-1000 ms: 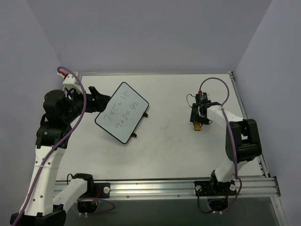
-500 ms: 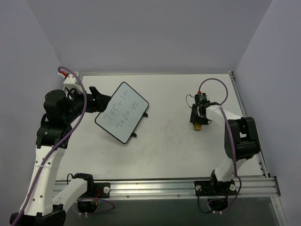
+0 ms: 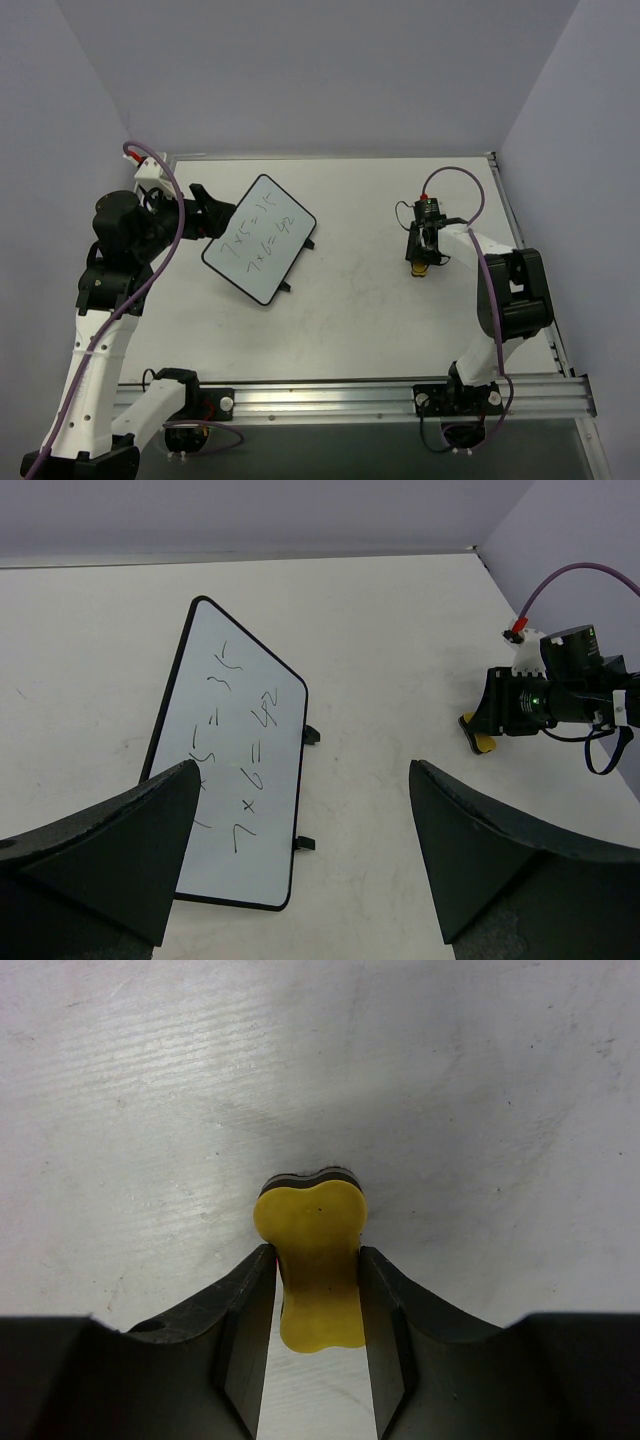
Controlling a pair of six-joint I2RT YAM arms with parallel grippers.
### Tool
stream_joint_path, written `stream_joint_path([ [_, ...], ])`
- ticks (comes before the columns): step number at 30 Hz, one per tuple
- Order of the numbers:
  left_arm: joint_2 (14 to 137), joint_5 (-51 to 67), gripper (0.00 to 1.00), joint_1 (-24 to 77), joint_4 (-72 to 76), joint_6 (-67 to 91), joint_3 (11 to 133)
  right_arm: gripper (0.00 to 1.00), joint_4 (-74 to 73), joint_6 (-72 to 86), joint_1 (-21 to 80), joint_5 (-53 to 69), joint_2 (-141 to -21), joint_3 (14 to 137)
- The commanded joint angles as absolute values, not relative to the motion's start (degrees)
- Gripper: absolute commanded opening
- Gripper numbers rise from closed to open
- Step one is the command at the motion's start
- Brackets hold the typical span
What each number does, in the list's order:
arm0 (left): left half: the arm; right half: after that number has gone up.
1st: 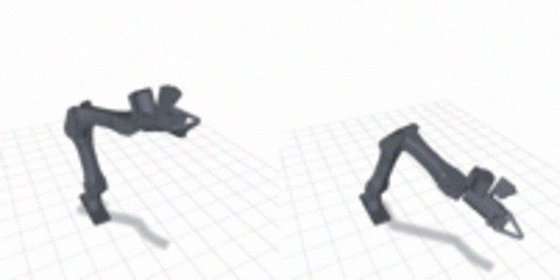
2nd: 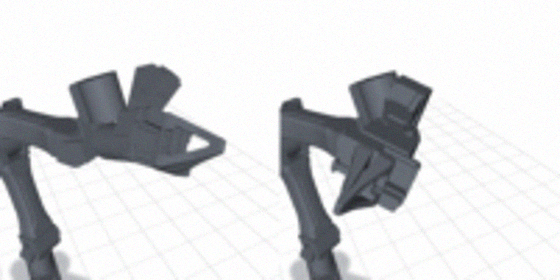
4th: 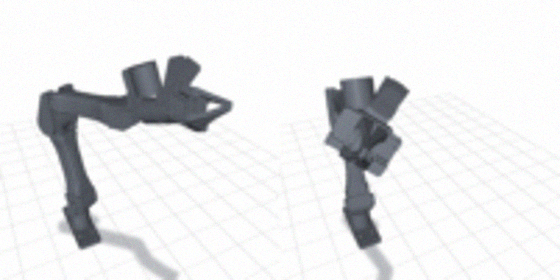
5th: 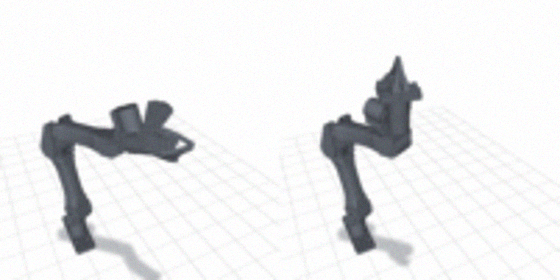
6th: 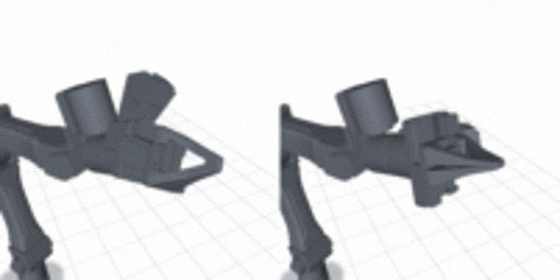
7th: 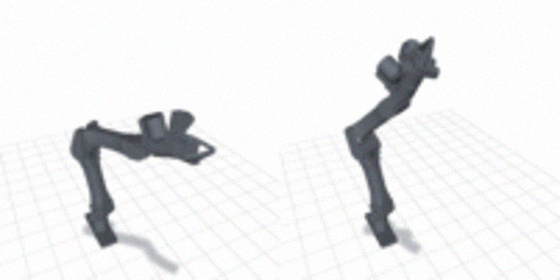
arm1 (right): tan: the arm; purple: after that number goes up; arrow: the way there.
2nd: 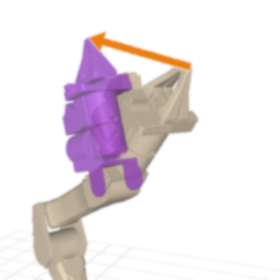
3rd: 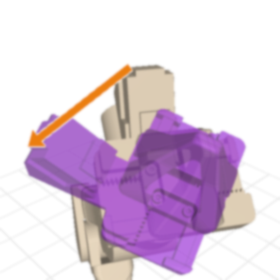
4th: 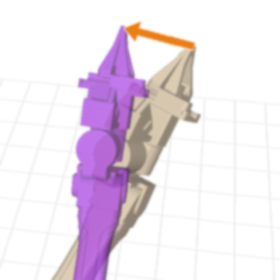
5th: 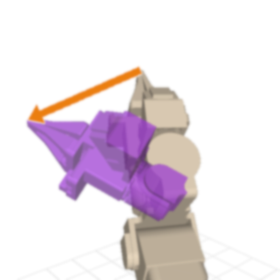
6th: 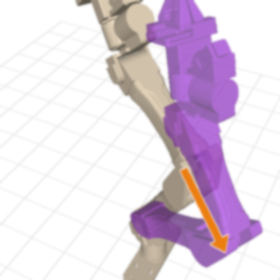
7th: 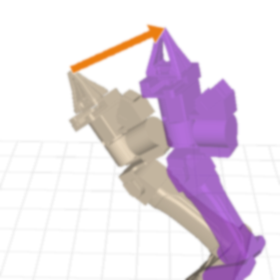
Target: Erase the whiteboard
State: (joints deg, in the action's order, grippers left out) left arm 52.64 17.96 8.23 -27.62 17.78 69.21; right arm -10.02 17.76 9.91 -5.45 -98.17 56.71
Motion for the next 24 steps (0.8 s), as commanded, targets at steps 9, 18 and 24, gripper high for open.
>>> stream_joint_path([
  [9,52.56,17.32,0.94,8.70,-25.66,17.05,69.70,0.26,-10.02,17.75,10.72,-4.92,-99.40,55.37],
  [18,53.00,16.70,0.94,8.70,-25.84,16.96,69.52,0.17,-10.02,18.02,10.72,-4.40,-98.62,55.46],
  [24,54.31,15.04,0.94,8.70,-26.36,17.31,69.35,0.15,-10.98,18.37,11.07,-3.08,-96.07,57.74],
])
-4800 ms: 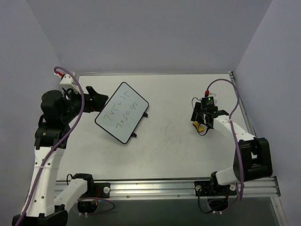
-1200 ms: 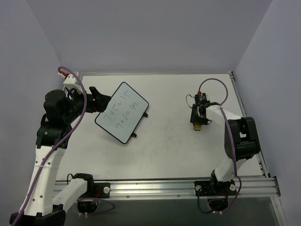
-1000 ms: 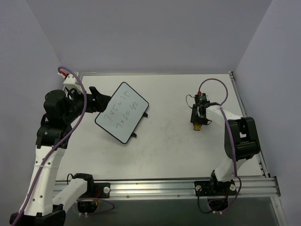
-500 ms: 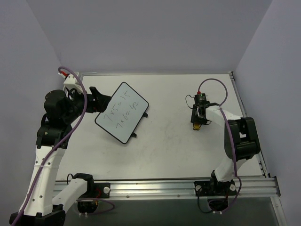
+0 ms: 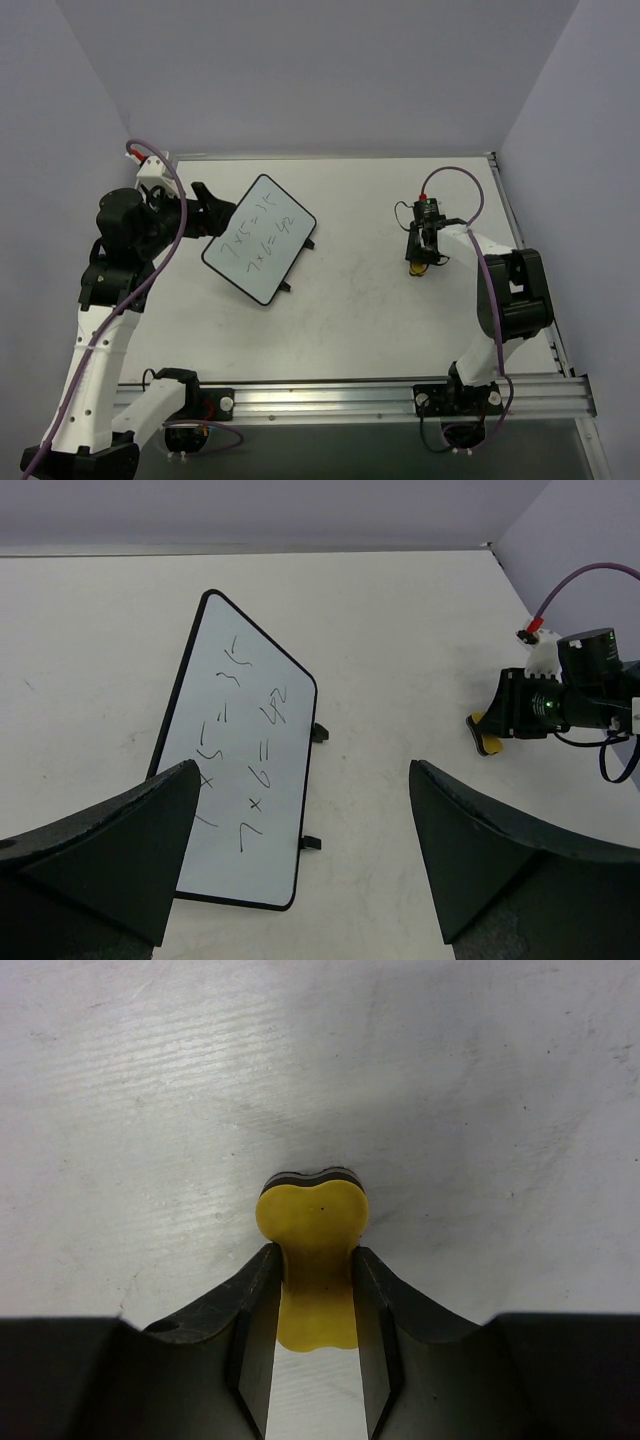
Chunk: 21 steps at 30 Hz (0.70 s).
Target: Erase the whiteboard
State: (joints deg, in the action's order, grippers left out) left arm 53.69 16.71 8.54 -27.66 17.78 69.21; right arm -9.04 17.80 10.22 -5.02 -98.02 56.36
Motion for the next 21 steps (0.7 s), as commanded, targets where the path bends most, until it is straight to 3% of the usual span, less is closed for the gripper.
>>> stream_joint_path([
  [1,54.40,14.51,0.94,8.70,-26.45,17.40,69.35,0.15,-11.16,18.46,11.42,-2.55,-95.46,58.53],
  [14,62.73,2.90,0.94,8.09,-29.53,16.97,73.37,0.13,-7.13,22.14,20.72,2.72,-92.46,65.46],
  [21,76.89,11.39,1.00,3.08,-33.93,11.69,85.77,0.12,-4.05,22.85,24.69,6.15,-96.94,72.15],
])
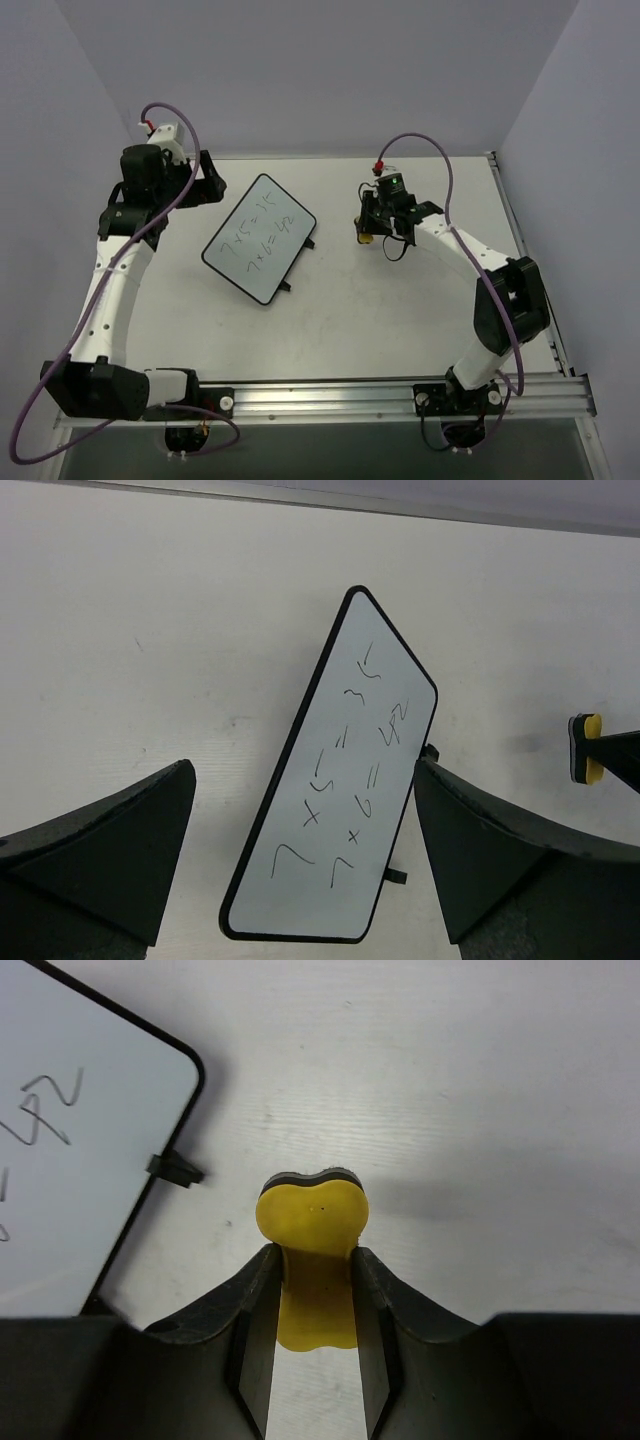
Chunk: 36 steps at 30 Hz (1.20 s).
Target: Erase the whiteboard
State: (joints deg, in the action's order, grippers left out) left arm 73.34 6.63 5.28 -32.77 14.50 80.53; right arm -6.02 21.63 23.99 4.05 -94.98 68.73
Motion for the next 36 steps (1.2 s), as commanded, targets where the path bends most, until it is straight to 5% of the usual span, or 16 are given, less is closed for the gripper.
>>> stream_joint_path([
  [1,78.21,12.90,0.99,1.60,-34.01,11.60,86.65,0.12,-3.61,22.85,24.96,7.20,-97.38,72.77],
  [13,96.67,31.44,0.55,-2.99,-32.70,11.42,90.70,0.13,-0.62,24.17,32.16,8.09,-102.91,81.02],
  [36,103.53,34.80,0.46,-1.41,-34.72,9.05,90.35,0.13,2.99,25.58,39.02,5.80,-109.34,88.77],
])
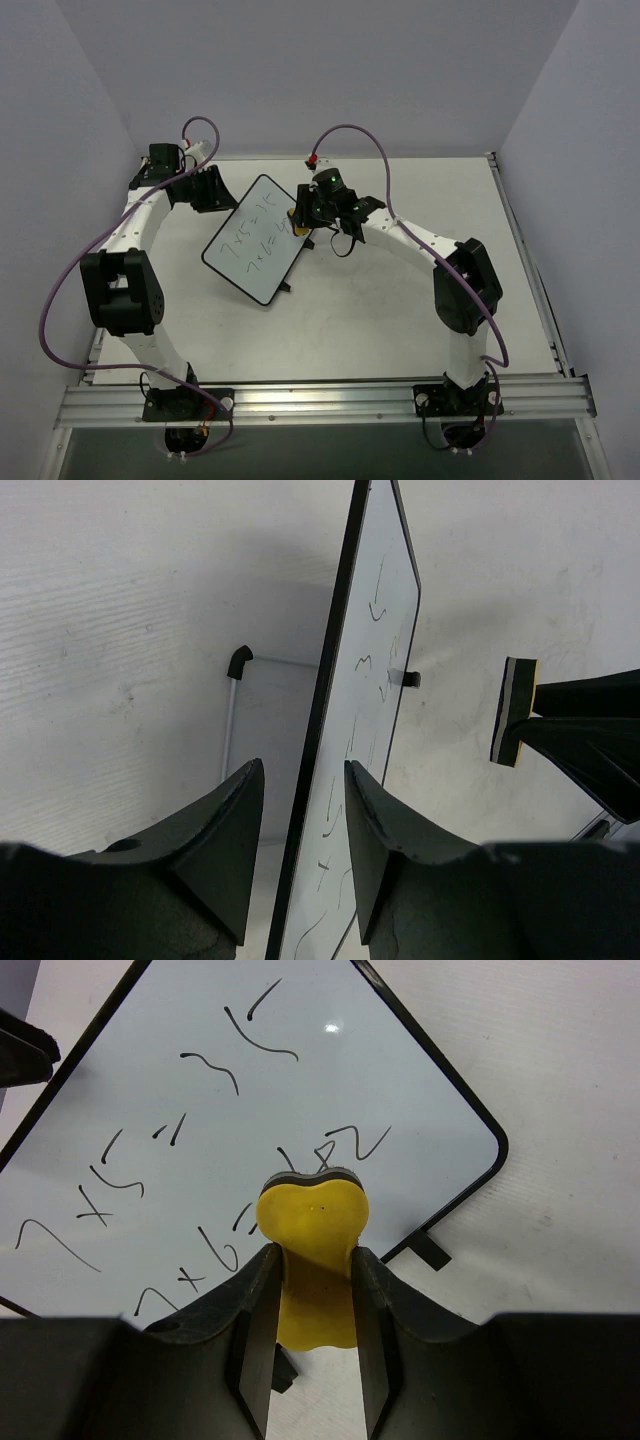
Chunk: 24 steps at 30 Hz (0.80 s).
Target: Erase the whiteboard
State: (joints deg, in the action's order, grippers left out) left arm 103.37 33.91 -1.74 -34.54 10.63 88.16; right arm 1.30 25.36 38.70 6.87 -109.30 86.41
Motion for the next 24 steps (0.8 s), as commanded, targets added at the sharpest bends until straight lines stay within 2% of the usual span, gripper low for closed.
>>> stream_joint_path([
  [1,103.62,34.80,0.46,-1.23,-34.80,8.97,90.35,0.13,3.16,25.58,39.11,5.89,-109.42,88.77],
  [7,104.41,34.37,0.46,-0.62,-35.68,8.26,90.35,0.13,4.65,25.58,39.64,5.45,-110.92,89.65],
  [12,104.41,34.28,0.40,-0.62,-35.77,8.00,89.74,0.13,6.50,25.58,39.99,5.27,-112.94,90.26],
  [22,105.55,35.77,0.38,-0.62,-35.95,7.47,89.47,0.14,8.26,25.23,39.90,4.40,-116.37,92.63],
  [24,105.73,36.12,0.34,-0.62,-35.95,7.38,89.39,0.13,8.35,25.14,39.99,4.13,-117.07,93.34],
])
